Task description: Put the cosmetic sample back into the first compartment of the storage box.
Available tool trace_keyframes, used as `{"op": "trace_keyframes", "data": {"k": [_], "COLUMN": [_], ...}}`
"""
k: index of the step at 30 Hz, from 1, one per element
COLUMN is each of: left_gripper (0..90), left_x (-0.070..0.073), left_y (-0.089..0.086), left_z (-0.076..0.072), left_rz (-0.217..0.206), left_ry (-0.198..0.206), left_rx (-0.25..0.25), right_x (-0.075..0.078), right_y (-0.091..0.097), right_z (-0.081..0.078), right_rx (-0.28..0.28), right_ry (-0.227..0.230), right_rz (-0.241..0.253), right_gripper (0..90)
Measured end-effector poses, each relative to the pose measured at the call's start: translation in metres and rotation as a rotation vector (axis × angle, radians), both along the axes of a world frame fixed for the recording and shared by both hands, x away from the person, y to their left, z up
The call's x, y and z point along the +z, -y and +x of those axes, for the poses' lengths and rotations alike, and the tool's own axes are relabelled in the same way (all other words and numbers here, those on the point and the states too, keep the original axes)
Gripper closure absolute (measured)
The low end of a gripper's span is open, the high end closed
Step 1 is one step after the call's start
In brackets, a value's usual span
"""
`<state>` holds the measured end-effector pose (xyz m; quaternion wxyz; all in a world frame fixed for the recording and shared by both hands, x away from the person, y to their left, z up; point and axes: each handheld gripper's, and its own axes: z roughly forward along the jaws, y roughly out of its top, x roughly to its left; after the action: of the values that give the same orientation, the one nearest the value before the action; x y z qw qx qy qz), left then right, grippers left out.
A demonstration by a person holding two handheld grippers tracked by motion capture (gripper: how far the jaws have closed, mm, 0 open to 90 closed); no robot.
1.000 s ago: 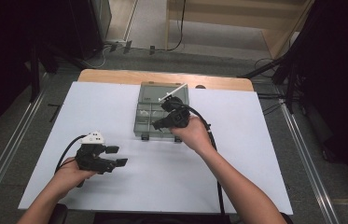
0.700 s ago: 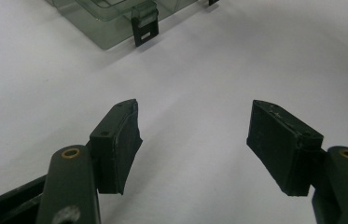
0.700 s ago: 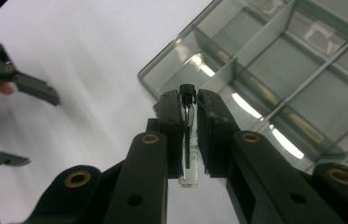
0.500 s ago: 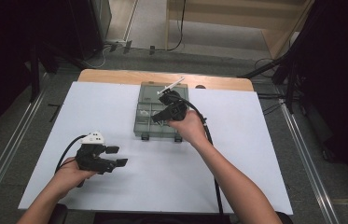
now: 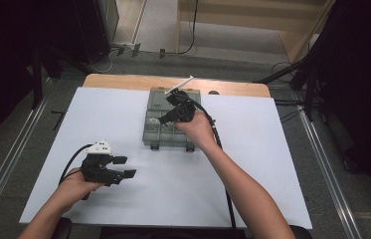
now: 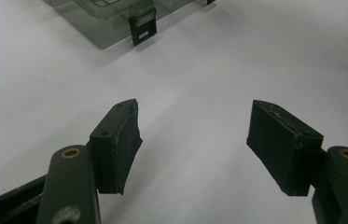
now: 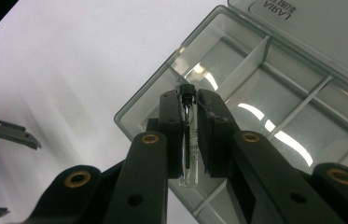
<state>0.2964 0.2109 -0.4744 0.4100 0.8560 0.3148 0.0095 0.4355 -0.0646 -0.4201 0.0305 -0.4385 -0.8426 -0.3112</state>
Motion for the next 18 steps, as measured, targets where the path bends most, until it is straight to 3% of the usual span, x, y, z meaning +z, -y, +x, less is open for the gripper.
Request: {"op": "trace_keyframes", "data": {"k": [18], "left_gripper": [33.7], "left_x": [0.0], "left_y": [0.0], "left_z": [0.0], "left_rz": [-0.008], "left_ry": [-0.002], "left_rx": [-0.006], "right_x": [-0.002], "right_y": [-0.016], "right_z": [0.022], "right_rx": [-0.03], "right_ry": [-0.001], "right_rz": [0.005], "right_gripper": [82.5]}}
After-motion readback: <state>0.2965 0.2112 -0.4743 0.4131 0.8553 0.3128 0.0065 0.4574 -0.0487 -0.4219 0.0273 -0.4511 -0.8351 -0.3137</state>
